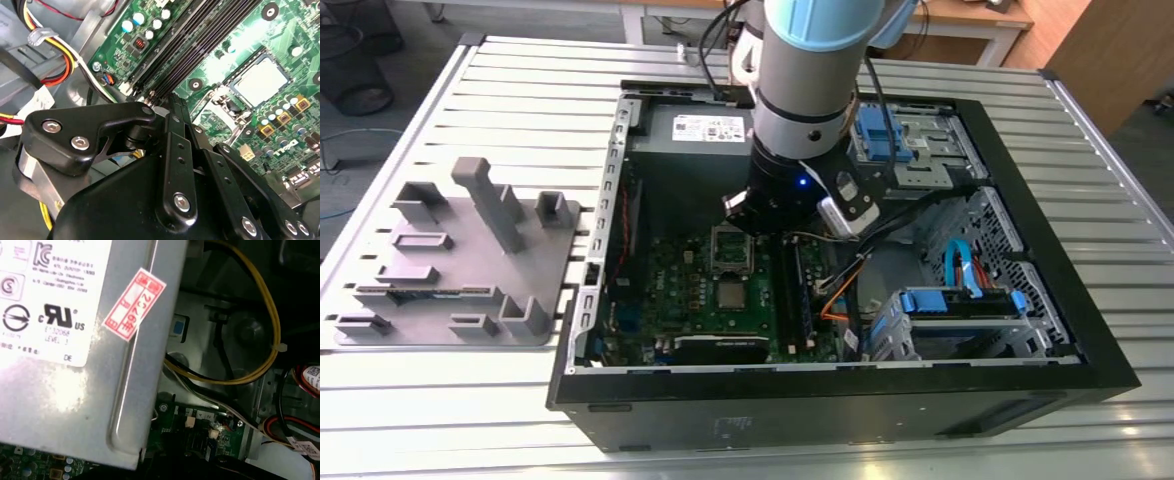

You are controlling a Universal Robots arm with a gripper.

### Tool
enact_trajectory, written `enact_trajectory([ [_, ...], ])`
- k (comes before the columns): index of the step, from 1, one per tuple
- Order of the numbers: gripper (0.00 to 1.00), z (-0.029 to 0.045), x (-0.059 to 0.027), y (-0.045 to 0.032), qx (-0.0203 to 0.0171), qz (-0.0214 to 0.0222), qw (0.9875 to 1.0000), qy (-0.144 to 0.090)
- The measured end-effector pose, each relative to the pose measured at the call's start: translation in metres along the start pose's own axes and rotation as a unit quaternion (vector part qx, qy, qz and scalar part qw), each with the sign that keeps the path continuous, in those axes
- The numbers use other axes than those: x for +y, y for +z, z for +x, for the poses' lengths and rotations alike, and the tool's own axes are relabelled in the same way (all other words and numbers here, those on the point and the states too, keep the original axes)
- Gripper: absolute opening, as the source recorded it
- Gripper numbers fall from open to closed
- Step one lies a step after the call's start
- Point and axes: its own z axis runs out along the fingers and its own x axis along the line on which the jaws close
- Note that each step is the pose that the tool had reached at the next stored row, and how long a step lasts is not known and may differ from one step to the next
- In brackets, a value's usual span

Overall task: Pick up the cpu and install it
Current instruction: 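Close the cpu cover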

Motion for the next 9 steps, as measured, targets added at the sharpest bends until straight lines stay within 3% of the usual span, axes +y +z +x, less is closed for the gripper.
enact_trajectory([
  [9,0.11,-0.0013,0.0063,0.0012,0.0004,-0.0005,0.9998,-0.021],
])
